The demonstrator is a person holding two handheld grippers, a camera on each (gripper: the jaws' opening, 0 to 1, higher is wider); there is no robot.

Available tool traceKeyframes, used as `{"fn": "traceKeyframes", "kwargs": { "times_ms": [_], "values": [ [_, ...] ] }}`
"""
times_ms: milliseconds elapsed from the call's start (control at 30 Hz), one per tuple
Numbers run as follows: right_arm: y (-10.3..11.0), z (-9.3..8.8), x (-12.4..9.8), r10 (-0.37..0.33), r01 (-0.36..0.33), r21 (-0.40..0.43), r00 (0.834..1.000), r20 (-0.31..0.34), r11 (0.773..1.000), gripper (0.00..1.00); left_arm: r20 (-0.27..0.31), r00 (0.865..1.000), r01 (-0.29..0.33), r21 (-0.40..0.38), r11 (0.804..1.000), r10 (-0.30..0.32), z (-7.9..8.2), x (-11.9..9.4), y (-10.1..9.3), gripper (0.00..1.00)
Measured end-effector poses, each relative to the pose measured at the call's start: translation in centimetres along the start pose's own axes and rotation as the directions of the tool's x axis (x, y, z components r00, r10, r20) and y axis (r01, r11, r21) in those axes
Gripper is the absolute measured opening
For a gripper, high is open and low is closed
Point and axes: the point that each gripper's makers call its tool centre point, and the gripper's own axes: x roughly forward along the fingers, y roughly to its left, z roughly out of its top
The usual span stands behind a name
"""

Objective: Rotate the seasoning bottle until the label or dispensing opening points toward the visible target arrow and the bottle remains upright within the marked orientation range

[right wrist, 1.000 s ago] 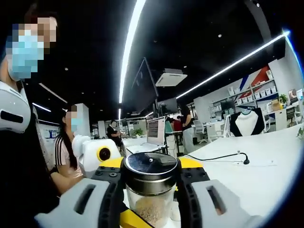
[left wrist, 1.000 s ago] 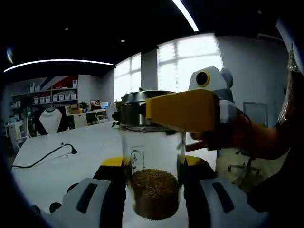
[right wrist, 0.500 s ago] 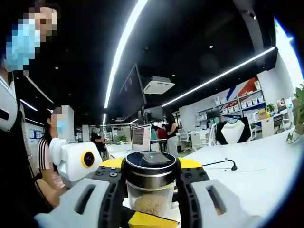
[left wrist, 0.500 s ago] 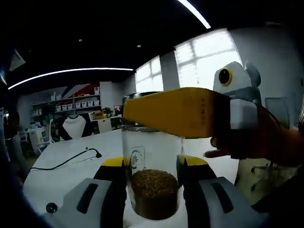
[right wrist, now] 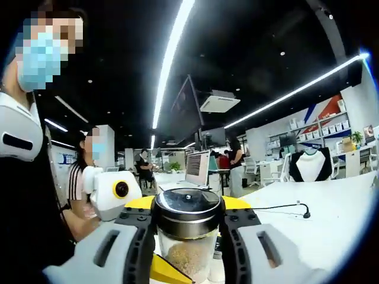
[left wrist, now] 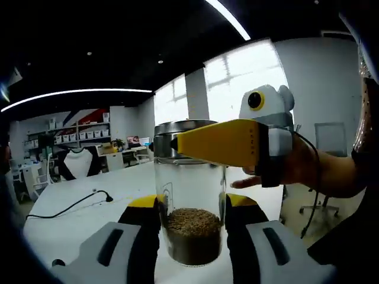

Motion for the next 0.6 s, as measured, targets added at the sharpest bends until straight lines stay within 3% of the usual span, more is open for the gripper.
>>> {"fn": "traceKeyframes", "kwargs": {
  "times_ms": [133,267,500,533,600],
  "values": [
    [1.3,0.3,-0.1,0.121,-0.121,-0.031,0.992,-0.02,0.992,0.38,0.014,0.994,0.112,-0.057,0.992,-0.111,0.3,0.1,-1.1,0.44],
    [1.6,0.7,0.1,0.162,-0.164,-0.055,0.986,-0.041,0.985,0.38,0.023,0.993,0.119,-0.061,0.991,-0.118,0.6,0.1,-1.1,0.44],
    [1.2,1.5,0.1,0.153,-0.153,-0.06,0.988,-0.003,0.986,0.38,0.039,0.998,0.06,-0.031,0.998,-0.058,1.5,0.2,-0.5,0.43],
    [0.8,1.6,0.2,0.123,-0.122,-0.057,0.992,0.007,0.991,0.38,0.038,0.998,0.044,-0.04,0.998,-0.043,1.6,0.3,-0.3,0.43],
    [-0.1,1.3,0.2,0.042,-0.042,-0.077,0.999,-0.002,0.996,0.37,0.016,0.999,-0.048,-0.04,0.998,0.048,1.2,0.3,0.9,0.43]
  ]
}}
